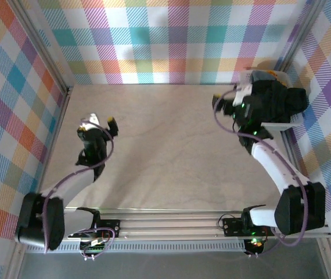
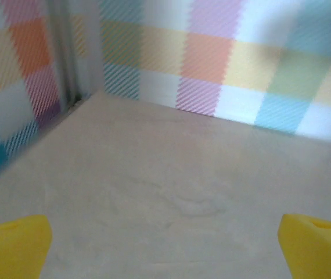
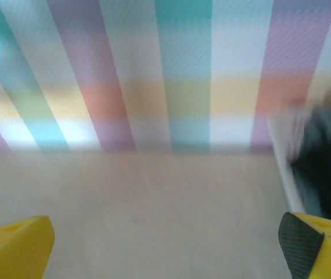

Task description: Fold and stack the t-shirts

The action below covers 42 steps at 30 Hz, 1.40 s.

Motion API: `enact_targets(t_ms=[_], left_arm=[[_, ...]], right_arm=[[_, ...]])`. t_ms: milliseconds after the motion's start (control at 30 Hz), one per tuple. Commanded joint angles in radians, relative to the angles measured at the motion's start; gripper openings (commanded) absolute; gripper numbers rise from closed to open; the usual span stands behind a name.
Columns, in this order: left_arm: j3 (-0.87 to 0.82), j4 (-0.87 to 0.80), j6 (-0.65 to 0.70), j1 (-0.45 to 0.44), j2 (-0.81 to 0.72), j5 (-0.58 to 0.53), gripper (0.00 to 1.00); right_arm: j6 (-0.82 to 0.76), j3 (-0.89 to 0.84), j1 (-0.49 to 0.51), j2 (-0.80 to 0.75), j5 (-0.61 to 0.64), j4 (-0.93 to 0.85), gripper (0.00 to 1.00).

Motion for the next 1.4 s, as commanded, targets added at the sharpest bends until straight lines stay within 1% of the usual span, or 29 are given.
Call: enact_targets(t_ms=[0, 33, 67, 100, 167, 233, 300, 367, 433, 500, 533, 600, 633, 667, 700, 733, 767, 833, 967, 1033, 1133, 1233, 1333, 1367], left_arm=[[0.385, -0.710, -0.497, 0.068, -0.004, -0.127, 1.00], [0.460, -0.718, -0.462, 0.120, 0.048, 0.073, 1.00], [0.551, -0.753, -0.452, 0.136, 0.102, 0.203, 1.00], [0.616, -0.776, -0.436, 0.124, 0.148, 0.261, 1.00], [0.703, -0.759, -0.398, 0.087, 0.197, 0.404, 1.00], [0.746, -0.735, -0.384, 0.048, 0.209, 0.497, 1.00], [0.782, -0.744, -0.371, 0.003, 0.210, 0.546, 0.99], [0.789, -0.753, -0.371, -0.037, 0.201, 0.594, 0.95], [0.785, -0.770, -0.372, -0.072, 0.182, 0.613, 0.93], [0.777, -0.799, -0.371, -0.099, 0.162, 0.617, 0.92], [0.768, -0.814, -0.373, -0.108, 0.146, 0.611, 0.91], [0.739, -0.829, -0.380, -0.115, 0.115, 0.603, 0.88], [0.722, -0.837, -0.384, -0.115, 0.097, 0.592, 0.86], [0.710, -0.845, -0.383, -0.115, 0.080, 0.585, 0.85], [0.703, -0.853, -0.382, -0.115, 0.069, 0.580, 0.83], [0.699, -0.864, -0.380, -0.115, 0.059, 0.574, 0.80], [0.697, -0.875, -0.379, -0.115, 0.052, 0.571, 0.78], [0.684, -0.887, -0.377, -0.115, 0.039, 0.567, 0.74], [0.648, -0.895, -0.390, -0.117, 0.027, 0.564, 0.70], [0.630, -0.893, -0.398, -0.118, 0.027, 0.560, 0.68], [0.621, -0.901, -0.404, -0.120, 0.040, 0.544, 0.66], [0.628, -0.911, -0.403, -0.120, 0.060, 0.523, 0.66], [0.658, -0.963, -0.407, -0.120, 0.080, 0.447, 0.67], [0.677, -0.995, -0.409, -0.120, 0.087, 0.405, 0.71]], right_arm=[[0.194, 0.154, -0.085, 0.053, 0.027, -0.256, 1.00], [0.201, 0.237, -0.094, 0.107, 0.126, -0.347, 1.00], [0.205, 0.319, -0.110, 0.164, 0.233, -0.437, 0.98], [0.215, 0.375, -0.138, 0.209, 0.280, -0.486, 0.98], [0.225, 0.424, -0.216, 0.275, 0.292, -0.489, 0.98], [0.232, 0.475, -0.289, 0.338, 0.287, -0.496, 0.98], [0.254, 0.560, -0.346, 0.425, 0.284, -0.564, 0.98], [0.258, 0.592, -0.388, 0.499, 0.286, -0.562, 0.97], [0.259, 0.601, -0.422, 0.558, 0.251, -0.518, 0.94], [0.264, 0.649, -0.443, 0.622, 0.204, -0.529, 0.91], [0.271, 0.683, -0.453, 0.661, 0.183, -0.554, 0.87], [0.276, 0.708, -0.462, 0.708, 0.123, -0.550, 0.69], [0.272, 0.702, -0.463, 0.720, 0.089, -0.529, 0.54], [0.271, 0.687, -0.462, 0.718, 0.060, -0.508, 0.31], [0.278, 0.667, -0.461, 0.705, 0.047, -0.493, 0.12], [0.288, 0.621, -0.456, 0.669, 0.046, -0.441, 0.04], [0.294, 0.549, -0.446, 0.615, 0.050, -0.363, 0.00], [0.288, 0.457, -0.413, 0.510, 0.081, -0.270, 0.00], [0.257, 0.371, -0.310, 0.293, 0.183, -0.232, 0.00], [0.256, 0.365, -0.259, 0.202, 0.210, -0.230, 0.00], [0.208, 0.432, -0.176, 0.118, 0.234, -0.234, 0.00], [0.121, 0.550, -0.086, 0.094, 0.241, -0.233, 0.00], [0.023, 0.631, 0.030, 0.088, 0.256, -0.234, 0.00], [-0.013, 0.649, 0.091, 0.090, 0.279, -0.247, 0.00]])
